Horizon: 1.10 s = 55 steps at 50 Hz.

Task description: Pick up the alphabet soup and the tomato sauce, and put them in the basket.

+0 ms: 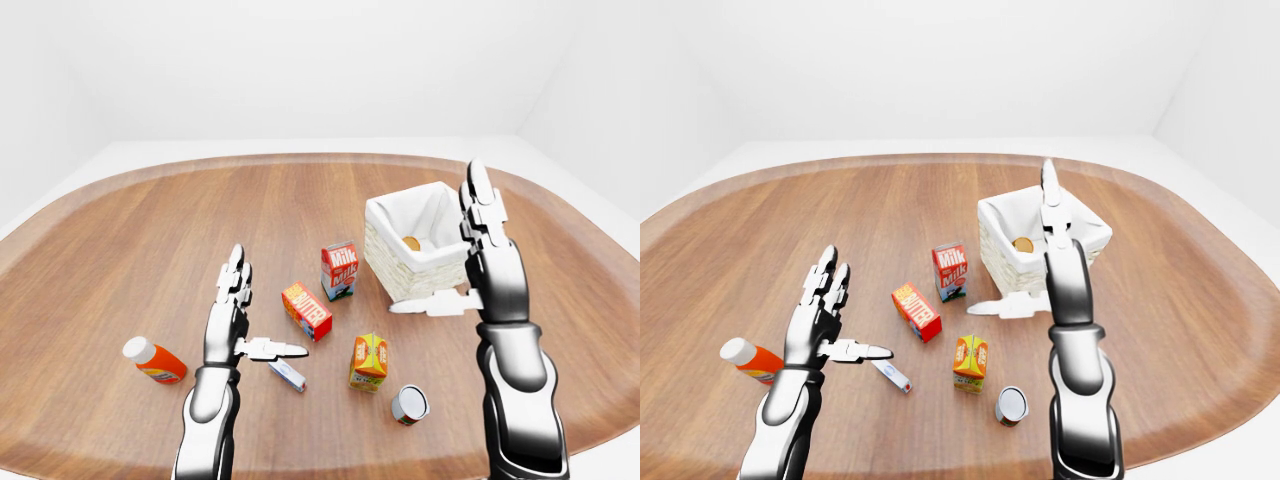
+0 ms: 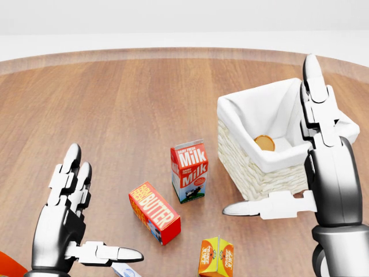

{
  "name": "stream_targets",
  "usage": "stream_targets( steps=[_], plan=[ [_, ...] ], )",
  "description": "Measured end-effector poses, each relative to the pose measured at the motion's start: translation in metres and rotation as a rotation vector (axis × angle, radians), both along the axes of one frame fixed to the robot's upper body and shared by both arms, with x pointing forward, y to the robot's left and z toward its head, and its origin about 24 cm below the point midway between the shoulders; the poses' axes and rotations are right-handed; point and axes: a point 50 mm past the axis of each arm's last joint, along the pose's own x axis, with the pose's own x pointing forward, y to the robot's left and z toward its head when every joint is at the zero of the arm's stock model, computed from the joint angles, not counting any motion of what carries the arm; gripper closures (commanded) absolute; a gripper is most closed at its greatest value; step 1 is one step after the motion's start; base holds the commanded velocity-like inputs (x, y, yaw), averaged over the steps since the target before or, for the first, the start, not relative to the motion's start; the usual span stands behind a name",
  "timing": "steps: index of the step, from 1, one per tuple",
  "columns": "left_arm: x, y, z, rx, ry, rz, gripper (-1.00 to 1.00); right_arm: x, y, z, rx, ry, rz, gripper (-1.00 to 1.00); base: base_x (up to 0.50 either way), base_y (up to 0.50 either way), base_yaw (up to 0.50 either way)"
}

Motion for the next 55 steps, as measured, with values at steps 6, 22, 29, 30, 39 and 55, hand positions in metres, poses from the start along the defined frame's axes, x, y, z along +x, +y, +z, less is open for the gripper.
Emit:
stream_targets(
  steps=[6,22,29,30,39,55],
  plan=[
    [0.000,0.000,0.000,0.001,0.000,0.001,-1.00,-0.009,-0.001,-0.007,0.007,0.031,-0.003,-1.00,0.00,0.00,0.00],
    [-0.001,0.000,0.000,0.001,0.002,0.003,-1.00,-0.032,-0.001,-0.024,0.026,0.096,-0.006,-1.00,0.00,0.00,0.00],
    [-0.001,0.000,-0.001,0.001,0.005,0.003,-1.00,-0.043,-0.001,-0.026,0.030,0.102,-0.004,-1.00,0.00,0.00,0.00],
    [-0.001,0.000,-0.001,0.001,0.005,0.003,-1.00,-0.045,0.000,-0.026,0.031,0.102,-0.004,-1.00,0.00,0.00,0.00],
    [-0.001,0.000,-0.001,0.001,0.005,0.004,-1.00,-0.058,0.001,-0.027,0.035,0.100,0.004,-1.00,0.00,0.00,0.00],
    [-0.001,0.000,-0.001,0.001,0.003,0.007,-1.00,-0.077,0.005,-0.031,0.037,0.107,0.017,-1.00,0.00,0.00,0.00]
  ],
)
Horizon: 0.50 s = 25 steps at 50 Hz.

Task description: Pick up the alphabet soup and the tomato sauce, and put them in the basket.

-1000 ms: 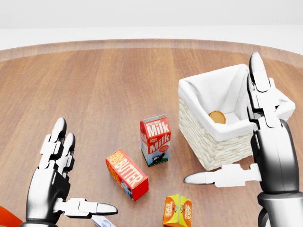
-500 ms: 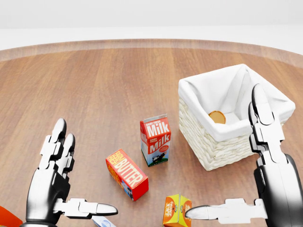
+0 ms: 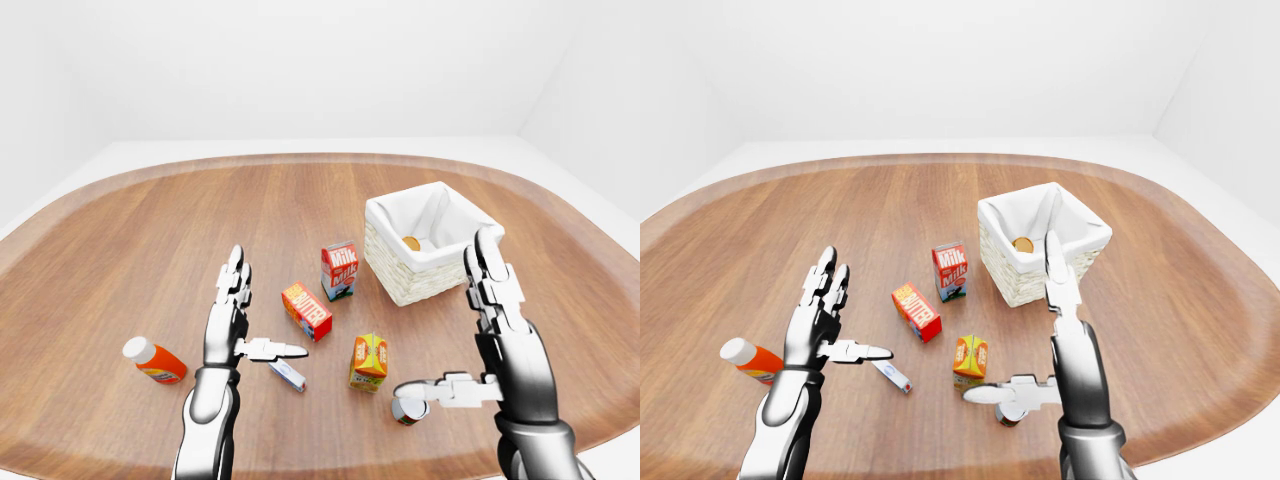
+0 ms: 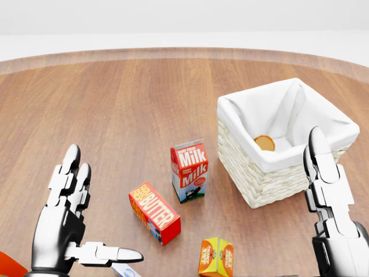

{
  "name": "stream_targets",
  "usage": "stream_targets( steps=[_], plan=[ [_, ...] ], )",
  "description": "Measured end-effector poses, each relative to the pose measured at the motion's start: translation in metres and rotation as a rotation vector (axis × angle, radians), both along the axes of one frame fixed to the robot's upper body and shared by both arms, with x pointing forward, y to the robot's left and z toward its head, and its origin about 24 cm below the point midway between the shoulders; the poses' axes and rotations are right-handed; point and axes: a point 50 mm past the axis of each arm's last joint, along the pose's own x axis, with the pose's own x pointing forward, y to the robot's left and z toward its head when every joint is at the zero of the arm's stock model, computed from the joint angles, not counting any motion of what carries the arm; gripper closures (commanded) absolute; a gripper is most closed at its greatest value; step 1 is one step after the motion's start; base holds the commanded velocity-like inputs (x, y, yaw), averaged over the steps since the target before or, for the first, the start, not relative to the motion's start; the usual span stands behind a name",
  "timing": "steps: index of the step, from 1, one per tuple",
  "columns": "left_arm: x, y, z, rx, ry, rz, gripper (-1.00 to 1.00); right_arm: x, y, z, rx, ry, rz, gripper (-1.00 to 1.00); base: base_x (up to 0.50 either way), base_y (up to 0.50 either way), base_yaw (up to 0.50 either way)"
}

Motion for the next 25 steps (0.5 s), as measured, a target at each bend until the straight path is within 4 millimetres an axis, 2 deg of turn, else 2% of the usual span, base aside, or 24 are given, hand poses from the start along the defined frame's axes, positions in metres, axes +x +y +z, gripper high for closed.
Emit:
stream_targets(
  steps=[25],
  plan=[
    [0.000,0.000,0.000,-0.001,-0.001,0.001,-1.00,-0.020,-0.006,-0.034,0.042,0.205,-0.054,-1.00,0.00,0.00,0.00]
  ],
)
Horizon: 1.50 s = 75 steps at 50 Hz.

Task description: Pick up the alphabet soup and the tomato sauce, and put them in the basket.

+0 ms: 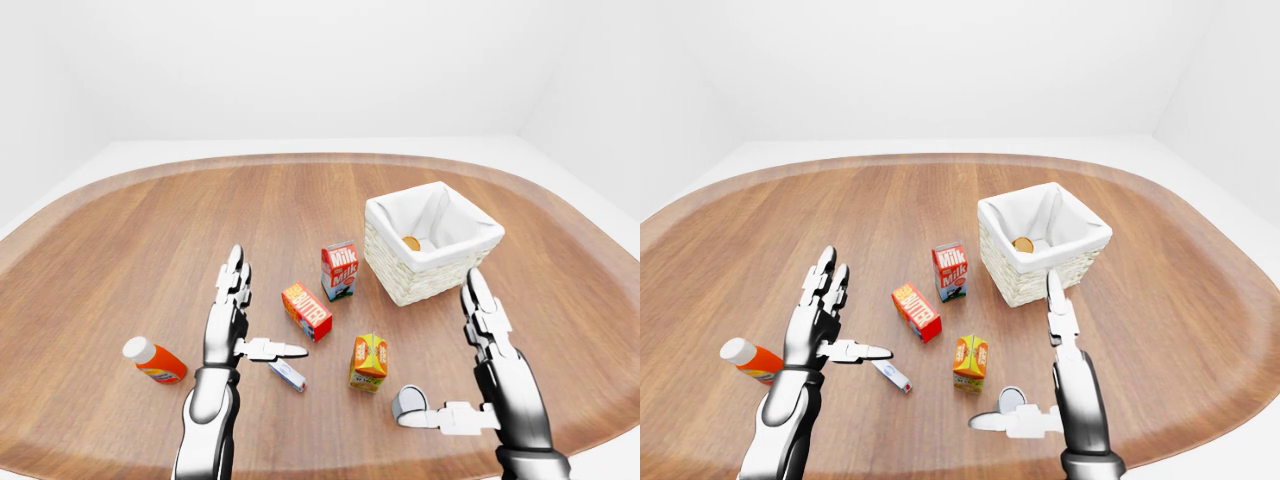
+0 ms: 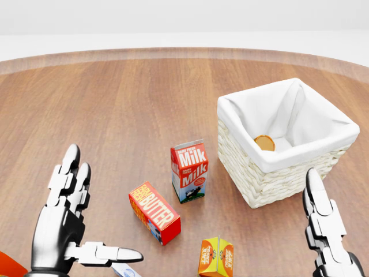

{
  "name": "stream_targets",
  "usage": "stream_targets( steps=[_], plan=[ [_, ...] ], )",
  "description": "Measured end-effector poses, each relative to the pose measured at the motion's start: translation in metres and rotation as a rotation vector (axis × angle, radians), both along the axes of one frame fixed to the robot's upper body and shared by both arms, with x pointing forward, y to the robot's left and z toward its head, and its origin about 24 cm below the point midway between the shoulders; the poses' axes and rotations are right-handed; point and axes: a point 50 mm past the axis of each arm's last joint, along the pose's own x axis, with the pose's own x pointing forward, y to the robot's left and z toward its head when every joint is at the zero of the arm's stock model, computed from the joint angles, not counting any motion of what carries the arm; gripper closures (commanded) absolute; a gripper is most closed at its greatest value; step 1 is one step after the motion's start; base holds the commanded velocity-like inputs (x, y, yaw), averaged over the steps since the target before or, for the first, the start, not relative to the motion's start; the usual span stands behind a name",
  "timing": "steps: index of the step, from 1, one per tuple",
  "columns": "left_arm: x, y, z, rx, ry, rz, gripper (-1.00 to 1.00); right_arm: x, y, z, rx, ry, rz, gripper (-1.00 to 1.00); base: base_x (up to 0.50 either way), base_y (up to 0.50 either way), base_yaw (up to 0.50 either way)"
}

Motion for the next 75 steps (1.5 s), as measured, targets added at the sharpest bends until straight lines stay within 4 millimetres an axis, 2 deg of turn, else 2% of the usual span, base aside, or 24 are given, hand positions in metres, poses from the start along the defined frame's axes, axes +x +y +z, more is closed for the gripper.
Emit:
stream_targets(
  steps=[38,56,75],
  plan=[
    [0.000,0.000,-0.001,-0.004,0.003,0.004,-1.00,-0.025,-0.013,-0.058,0.051,0.303,-0.094,-1.00,0.00,0.00,0.00],
    [0.000,0.000,-0.001,-0.005,0.004,0.005,-1.00,-0.032,-0.018,-0.072,0.088,0.371,-0.115,-1.00,0.00,0.00,0.00],
    [0.000,0.000,0.000,-0.005,0.001,0.004,-1.00,-0.029,-0.022,-0.085,0.112,0.412,-0.130,-1.00,0.00,0.00,0.00]
  ],
)
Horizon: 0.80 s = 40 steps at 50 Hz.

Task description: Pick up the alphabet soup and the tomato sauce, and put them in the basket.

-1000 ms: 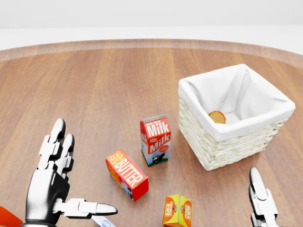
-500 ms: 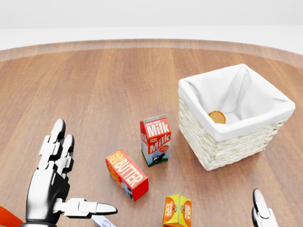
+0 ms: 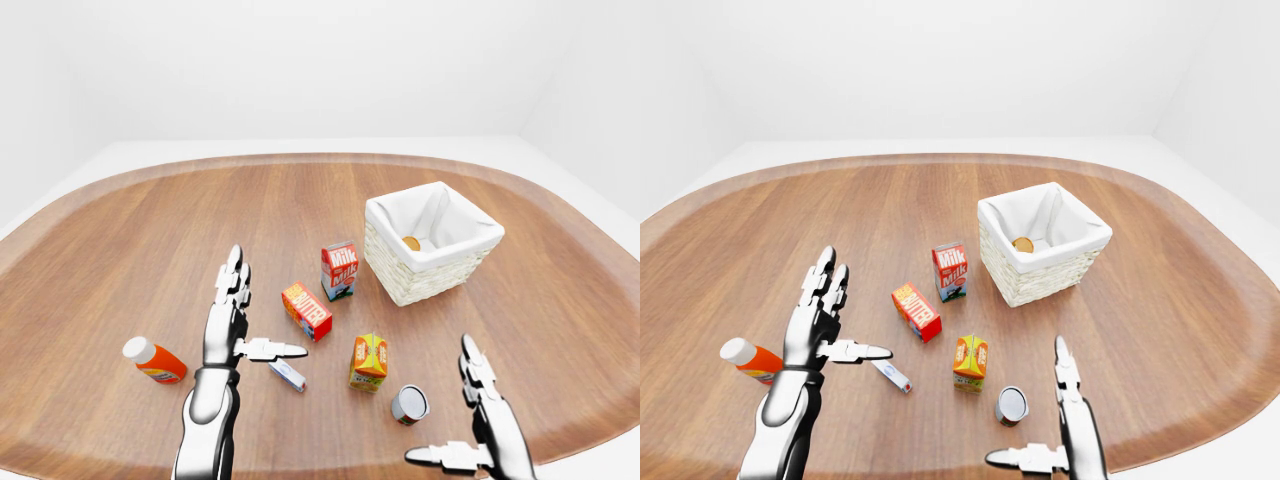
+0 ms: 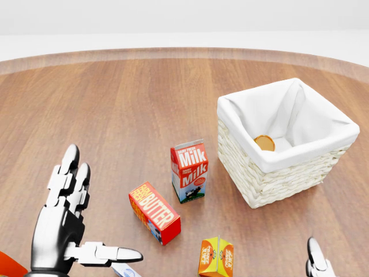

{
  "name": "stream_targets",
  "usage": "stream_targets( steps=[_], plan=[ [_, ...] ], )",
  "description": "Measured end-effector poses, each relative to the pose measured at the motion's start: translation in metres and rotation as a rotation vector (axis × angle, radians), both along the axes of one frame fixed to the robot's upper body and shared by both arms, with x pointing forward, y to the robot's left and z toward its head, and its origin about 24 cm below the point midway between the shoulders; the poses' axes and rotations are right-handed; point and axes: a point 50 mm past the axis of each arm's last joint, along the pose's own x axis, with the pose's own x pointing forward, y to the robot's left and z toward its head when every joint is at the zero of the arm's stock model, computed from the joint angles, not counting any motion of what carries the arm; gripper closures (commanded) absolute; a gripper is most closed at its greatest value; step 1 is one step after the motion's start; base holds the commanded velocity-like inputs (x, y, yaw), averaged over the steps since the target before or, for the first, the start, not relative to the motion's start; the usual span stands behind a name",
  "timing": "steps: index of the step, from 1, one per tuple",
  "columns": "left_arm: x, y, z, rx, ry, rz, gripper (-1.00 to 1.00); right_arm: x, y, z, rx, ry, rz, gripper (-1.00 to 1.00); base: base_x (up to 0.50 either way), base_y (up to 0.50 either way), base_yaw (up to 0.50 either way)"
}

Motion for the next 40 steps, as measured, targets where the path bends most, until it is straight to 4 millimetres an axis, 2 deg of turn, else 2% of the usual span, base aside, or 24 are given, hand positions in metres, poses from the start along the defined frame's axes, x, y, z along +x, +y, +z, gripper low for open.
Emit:
stream_targets(
  steps=[40],
  plan=[
    [0.000,0.000,0.000,0.000,-0.001,-0.001,-1.00,0.004,-0.007,-0.031,0.034,0.096,-0.035,-1.00,0.00,0.00,0.00]
  ],
)
